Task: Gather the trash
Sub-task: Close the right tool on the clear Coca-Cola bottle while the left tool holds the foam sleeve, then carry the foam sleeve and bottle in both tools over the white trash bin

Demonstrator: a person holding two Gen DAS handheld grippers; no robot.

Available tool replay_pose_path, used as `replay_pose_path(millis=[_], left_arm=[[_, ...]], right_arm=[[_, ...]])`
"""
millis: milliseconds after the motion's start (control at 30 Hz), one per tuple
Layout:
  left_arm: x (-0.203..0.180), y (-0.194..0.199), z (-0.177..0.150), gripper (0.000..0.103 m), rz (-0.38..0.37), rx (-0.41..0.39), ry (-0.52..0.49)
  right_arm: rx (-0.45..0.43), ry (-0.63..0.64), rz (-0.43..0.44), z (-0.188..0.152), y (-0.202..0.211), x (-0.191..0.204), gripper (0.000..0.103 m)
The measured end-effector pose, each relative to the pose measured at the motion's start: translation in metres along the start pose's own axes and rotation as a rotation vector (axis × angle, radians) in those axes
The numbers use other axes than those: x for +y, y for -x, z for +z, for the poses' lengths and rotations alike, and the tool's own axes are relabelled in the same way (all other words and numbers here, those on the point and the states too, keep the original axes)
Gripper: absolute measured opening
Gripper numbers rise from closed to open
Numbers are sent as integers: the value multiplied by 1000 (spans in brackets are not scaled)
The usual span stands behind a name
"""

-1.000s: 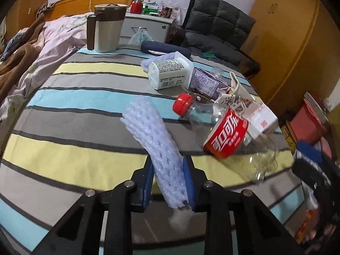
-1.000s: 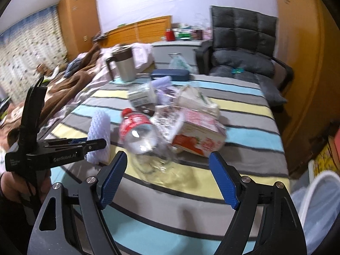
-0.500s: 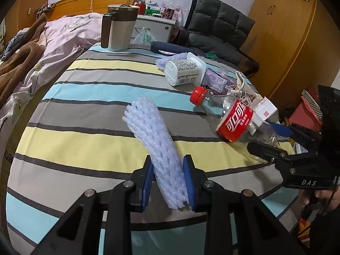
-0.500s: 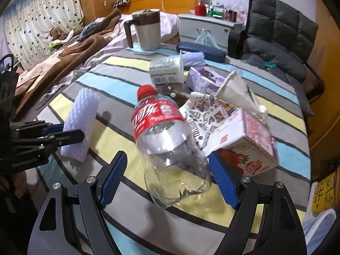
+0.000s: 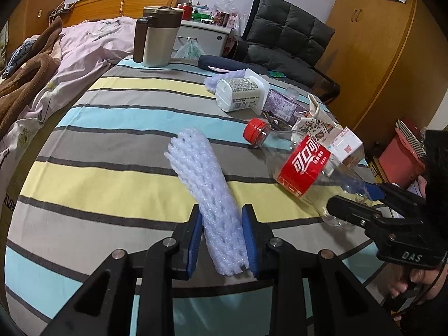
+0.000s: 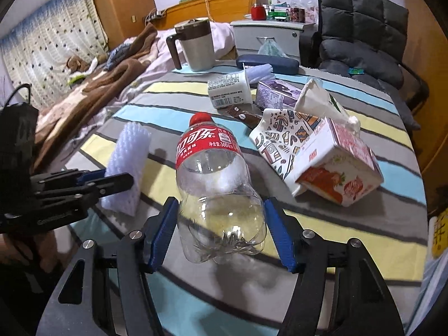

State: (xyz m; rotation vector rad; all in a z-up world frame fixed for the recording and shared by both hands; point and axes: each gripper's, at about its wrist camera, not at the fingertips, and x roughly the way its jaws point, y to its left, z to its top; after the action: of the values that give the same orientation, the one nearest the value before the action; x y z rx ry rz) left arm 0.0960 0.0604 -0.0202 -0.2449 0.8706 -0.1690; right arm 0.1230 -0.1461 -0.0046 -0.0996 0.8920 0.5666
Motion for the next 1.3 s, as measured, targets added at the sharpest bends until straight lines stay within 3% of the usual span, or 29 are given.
replay_pose_path(millis=[400, 667, 967, 1133, 1300], left_arm=[[-15, 13, -13, 25, -27, -2, -36], [-24, 19, -22, 25, -54, 6, -56], [-25, 27, -28, 25, -66, 11, -71], [-21, 27, -29, 26, -65, 15, -64], [-25, 28, -28, 26, -76, 14, -70]], right_arm=[[-72, -104, -2, -24, 30, -8, 64], [15, -83, 2, -41, 31, -1, 65], [45, -30, -18, -18, 14, 6, 68], [117, -18, -34, -17, -2, 7, 66], [100, -51, -5, -21, 5, 5, 64]])
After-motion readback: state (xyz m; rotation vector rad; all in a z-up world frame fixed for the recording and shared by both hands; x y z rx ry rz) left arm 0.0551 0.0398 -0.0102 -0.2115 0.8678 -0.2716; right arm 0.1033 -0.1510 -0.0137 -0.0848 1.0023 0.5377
